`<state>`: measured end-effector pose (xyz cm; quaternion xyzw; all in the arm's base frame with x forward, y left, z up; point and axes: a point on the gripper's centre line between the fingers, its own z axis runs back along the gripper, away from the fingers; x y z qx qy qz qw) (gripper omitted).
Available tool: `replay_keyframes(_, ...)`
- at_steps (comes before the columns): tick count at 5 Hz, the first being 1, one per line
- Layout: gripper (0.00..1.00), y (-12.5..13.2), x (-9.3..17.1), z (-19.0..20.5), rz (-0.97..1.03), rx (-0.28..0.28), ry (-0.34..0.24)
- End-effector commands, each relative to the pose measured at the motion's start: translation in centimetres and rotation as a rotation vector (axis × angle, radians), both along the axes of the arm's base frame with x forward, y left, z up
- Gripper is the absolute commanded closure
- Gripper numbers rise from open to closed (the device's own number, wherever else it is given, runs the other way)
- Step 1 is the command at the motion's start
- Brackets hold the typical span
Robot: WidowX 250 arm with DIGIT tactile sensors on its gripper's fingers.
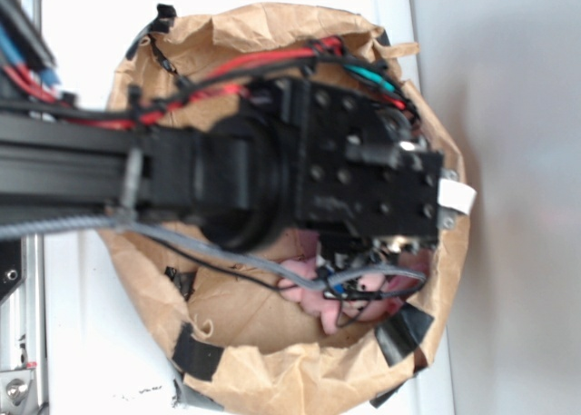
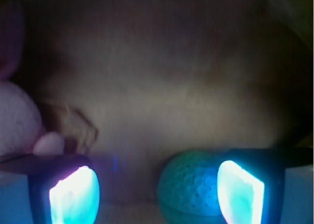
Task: Grab the green ball.
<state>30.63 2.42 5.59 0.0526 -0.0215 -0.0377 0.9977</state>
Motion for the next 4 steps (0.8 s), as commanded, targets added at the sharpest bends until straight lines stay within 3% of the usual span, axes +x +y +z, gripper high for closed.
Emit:
replay_keyframes(1,0.00,1.2,-0.3,2.6,0.008,-0.015,-0.064)
replay_keyframes(3,0.00,1.2,0.3,0.6,0.017,0.028,-0.064)
replay_keyframes(4,0.28,1.1,0.2,-0.8,0.014,0.065,-0.075)
